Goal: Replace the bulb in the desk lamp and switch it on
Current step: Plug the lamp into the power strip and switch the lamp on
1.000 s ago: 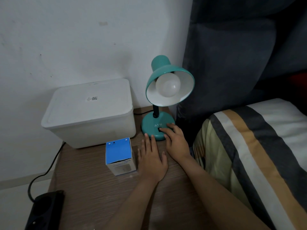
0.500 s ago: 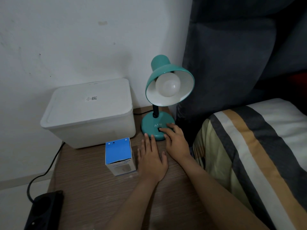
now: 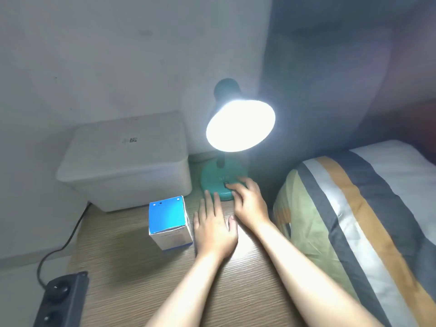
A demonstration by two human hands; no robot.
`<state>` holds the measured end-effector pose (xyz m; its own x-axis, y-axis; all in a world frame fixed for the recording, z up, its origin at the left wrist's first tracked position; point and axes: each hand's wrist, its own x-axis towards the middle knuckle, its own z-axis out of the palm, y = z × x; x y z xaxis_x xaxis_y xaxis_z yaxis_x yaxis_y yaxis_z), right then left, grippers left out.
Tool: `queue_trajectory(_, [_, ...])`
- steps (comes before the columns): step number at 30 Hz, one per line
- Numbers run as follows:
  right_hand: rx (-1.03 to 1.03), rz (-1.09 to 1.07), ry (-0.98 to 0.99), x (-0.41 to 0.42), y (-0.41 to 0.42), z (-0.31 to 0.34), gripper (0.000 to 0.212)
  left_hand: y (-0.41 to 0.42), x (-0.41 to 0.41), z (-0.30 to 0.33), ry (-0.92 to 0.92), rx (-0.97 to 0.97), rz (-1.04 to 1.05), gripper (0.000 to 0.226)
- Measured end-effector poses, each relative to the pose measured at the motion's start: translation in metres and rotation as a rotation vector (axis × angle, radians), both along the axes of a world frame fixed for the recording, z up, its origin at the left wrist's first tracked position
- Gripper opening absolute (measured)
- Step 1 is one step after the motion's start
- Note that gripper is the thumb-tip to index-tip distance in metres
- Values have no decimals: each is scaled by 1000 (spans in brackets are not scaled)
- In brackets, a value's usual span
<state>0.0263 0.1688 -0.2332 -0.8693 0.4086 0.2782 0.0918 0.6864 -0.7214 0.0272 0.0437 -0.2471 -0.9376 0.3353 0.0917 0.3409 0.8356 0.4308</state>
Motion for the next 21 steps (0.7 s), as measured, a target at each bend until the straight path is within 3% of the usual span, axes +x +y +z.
queue_trajectory(21, [50,0,-18,1,-1,3,31,0,2,3,22,14,-22,68])
